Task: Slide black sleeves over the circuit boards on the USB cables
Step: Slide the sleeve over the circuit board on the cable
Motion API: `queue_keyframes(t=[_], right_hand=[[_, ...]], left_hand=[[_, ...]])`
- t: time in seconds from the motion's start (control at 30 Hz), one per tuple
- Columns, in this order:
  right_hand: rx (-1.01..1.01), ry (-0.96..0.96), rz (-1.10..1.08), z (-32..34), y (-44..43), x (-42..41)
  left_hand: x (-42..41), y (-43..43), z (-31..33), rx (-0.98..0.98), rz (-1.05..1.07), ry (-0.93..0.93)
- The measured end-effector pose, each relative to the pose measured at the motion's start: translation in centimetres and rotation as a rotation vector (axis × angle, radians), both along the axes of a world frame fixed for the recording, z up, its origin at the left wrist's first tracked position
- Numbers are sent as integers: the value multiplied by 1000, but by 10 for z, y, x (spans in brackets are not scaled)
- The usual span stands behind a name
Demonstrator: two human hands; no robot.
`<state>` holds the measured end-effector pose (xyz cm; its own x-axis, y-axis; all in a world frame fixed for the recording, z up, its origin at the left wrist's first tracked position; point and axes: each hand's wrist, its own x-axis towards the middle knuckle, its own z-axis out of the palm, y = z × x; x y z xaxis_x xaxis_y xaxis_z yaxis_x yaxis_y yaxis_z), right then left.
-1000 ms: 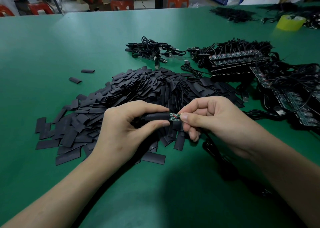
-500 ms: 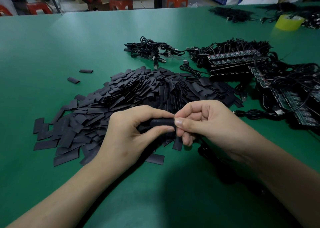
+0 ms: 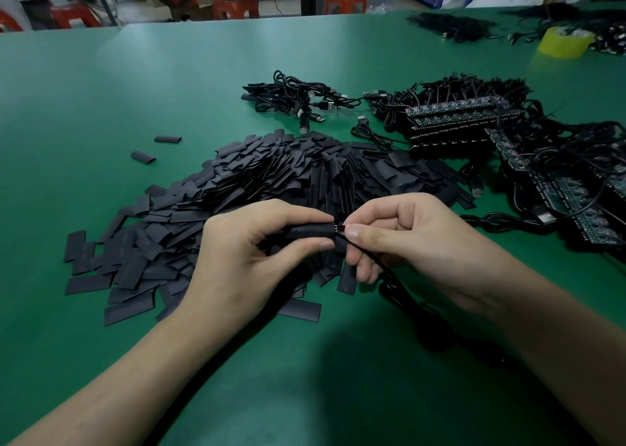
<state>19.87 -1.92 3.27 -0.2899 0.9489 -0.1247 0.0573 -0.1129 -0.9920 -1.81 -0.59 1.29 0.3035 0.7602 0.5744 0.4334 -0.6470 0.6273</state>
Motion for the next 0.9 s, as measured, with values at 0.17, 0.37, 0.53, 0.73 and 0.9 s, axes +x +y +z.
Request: queue_keyframes(t=[0.17,0.37,0.53,0.73,0.9], right_hand=[[-32,20,21,-1,-2,-2],[12,69,-13,0,-1,-4],[98,85,-69,0,-2,-6],[88,134,-72,-5,-3,-11],[158,112,-84,-9,-3,-13]], left_hand=[[2,0,0,30,-47,28],[3,-2,2,19,22,-15],[5,-2,3,-52,137,-212],[7,-2,-2,-136,139,-332],[11,-2,-2,-220,74,-330]])
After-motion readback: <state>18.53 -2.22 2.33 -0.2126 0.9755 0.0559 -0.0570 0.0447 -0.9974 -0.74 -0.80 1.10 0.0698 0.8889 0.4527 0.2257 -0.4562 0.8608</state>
